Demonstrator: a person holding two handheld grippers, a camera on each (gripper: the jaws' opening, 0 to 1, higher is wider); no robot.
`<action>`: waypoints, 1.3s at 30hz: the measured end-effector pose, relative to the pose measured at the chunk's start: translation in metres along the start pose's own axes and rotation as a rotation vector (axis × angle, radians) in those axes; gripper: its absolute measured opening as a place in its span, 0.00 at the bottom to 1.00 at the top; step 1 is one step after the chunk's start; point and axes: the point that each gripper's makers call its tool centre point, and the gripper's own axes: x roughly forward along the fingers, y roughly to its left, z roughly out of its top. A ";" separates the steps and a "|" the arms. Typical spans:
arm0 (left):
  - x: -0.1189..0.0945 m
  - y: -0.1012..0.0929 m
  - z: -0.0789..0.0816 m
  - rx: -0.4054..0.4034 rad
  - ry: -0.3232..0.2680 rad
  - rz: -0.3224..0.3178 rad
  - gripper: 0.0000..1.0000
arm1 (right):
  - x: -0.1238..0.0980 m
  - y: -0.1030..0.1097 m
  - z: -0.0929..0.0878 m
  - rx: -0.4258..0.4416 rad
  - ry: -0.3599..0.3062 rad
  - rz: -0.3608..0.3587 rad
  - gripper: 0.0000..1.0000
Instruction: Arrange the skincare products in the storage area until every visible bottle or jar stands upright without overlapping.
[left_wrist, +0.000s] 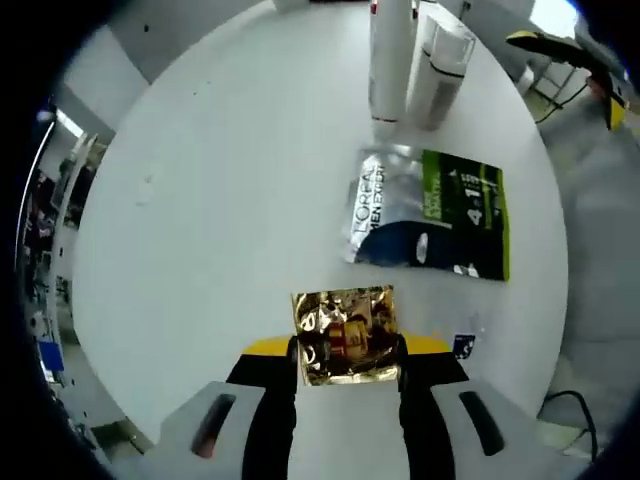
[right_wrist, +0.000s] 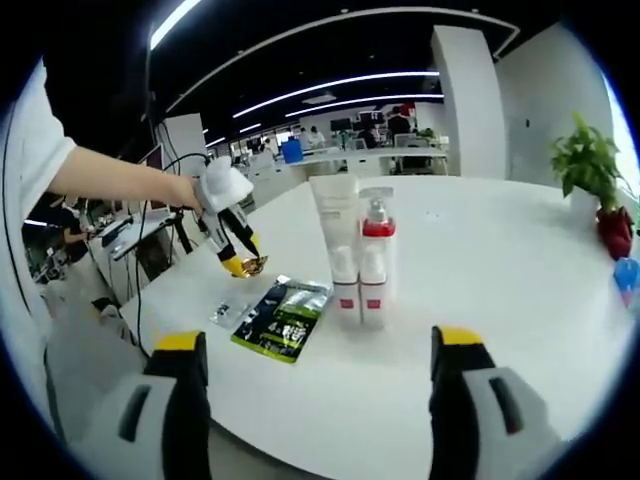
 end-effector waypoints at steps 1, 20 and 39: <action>0.000 -0.002 0.000 0.004 0.001 -0.005 0.37 | 0.000 0.000 0.000 0.000 0.000 -0.001 0.92; 0.021 -0.014 -0.004 0.122 0.039 -0.099 0.37 | 0.000 -0.002 -0.001 -0.004 0.009 -0.012 0.93; 0.029 -0.018 -0.002 0.165 0.045 -0.117 0.37 | 0.001 -0.002 -0.003 -0.001 0.019 -0.013 0.93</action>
